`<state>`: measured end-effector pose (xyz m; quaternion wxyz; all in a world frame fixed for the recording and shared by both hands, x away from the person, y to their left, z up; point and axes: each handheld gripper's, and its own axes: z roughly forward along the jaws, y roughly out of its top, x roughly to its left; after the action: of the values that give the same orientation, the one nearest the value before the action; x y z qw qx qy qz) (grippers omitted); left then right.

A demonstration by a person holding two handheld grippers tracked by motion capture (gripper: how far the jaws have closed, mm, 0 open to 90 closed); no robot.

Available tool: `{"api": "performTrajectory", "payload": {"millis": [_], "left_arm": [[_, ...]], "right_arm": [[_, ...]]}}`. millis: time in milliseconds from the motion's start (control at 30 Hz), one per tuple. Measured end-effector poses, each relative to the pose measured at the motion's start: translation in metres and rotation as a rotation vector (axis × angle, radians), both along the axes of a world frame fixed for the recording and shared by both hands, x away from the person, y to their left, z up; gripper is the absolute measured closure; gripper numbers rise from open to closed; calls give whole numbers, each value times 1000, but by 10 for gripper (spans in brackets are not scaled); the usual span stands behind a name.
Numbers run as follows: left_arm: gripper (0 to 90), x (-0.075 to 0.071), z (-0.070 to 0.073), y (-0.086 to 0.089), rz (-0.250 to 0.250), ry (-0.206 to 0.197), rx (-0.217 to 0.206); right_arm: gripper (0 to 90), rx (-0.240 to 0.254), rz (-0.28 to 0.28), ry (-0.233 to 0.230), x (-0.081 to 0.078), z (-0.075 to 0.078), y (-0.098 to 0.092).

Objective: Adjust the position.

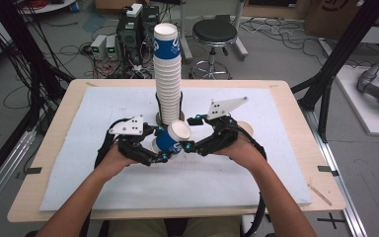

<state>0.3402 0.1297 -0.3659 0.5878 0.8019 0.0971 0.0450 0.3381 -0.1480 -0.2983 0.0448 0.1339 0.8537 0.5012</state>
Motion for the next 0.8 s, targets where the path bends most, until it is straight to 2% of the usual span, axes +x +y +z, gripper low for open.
{"api": "performTrajectory", "payload": {"millis": [67, 233, 433, 567, 700, 800], "left_arm": [[245, 0, 0, 0, -1, -4, 18], [245, -1, -1, -1, -4, 4, 64], [243, -1, -1, -3, -8, 9, 102], [243, -3, -3, -4, -28, 8, 132], [243, -4, -3, -4, -43, -4, 157], [243, -5, -2, -3, -47, 0, 147]], "right_arm": [[191, -44, 20, -28, 1, 4, 3], [191, -120, 64, -10, 10, 7, 13], [191, -228, 125, 8, 16, 1, 31], [192, -274, 159, 29, 17, -7, 42], [199, -281, 182, 45, 18, -10, 45], [257, -294, 199, 68, 18, -11, 45]]}}
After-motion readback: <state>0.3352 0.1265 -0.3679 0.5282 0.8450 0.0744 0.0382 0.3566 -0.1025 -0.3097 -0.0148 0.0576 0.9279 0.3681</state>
